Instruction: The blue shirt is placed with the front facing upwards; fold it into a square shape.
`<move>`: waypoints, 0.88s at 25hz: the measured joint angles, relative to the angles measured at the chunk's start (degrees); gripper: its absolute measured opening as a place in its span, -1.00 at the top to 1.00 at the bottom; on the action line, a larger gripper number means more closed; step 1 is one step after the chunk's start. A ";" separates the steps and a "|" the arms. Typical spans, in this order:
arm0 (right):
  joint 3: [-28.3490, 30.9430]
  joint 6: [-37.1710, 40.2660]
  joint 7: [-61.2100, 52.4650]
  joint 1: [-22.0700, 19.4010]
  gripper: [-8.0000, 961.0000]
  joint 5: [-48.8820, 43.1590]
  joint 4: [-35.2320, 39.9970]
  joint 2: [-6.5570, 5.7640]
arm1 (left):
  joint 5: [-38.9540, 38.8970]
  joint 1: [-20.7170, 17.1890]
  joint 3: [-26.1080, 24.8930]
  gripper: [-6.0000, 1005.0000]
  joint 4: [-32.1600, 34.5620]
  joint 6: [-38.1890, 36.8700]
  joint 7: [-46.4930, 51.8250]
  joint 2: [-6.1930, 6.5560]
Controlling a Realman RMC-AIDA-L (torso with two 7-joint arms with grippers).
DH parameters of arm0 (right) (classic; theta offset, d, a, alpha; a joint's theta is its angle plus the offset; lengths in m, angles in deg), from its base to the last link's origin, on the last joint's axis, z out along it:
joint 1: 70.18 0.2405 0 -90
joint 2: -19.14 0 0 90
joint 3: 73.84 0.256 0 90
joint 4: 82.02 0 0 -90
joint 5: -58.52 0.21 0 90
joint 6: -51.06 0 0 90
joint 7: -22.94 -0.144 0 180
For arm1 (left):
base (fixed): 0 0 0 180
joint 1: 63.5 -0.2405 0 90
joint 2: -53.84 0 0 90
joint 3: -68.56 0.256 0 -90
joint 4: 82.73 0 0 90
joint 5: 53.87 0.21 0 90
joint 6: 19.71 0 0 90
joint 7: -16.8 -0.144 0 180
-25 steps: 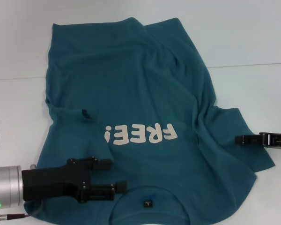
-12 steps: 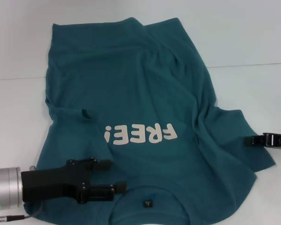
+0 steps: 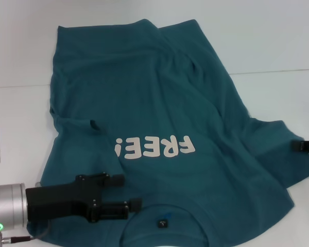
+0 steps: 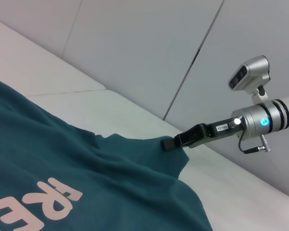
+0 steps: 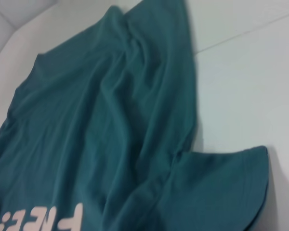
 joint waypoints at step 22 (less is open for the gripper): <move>0.69 -0.86 2.06 -0.11 0.85 0.48 3.19 -2.76 | -0.07 0.05 -0.23 -0.83 -1.67 1.61 0.23 -0.08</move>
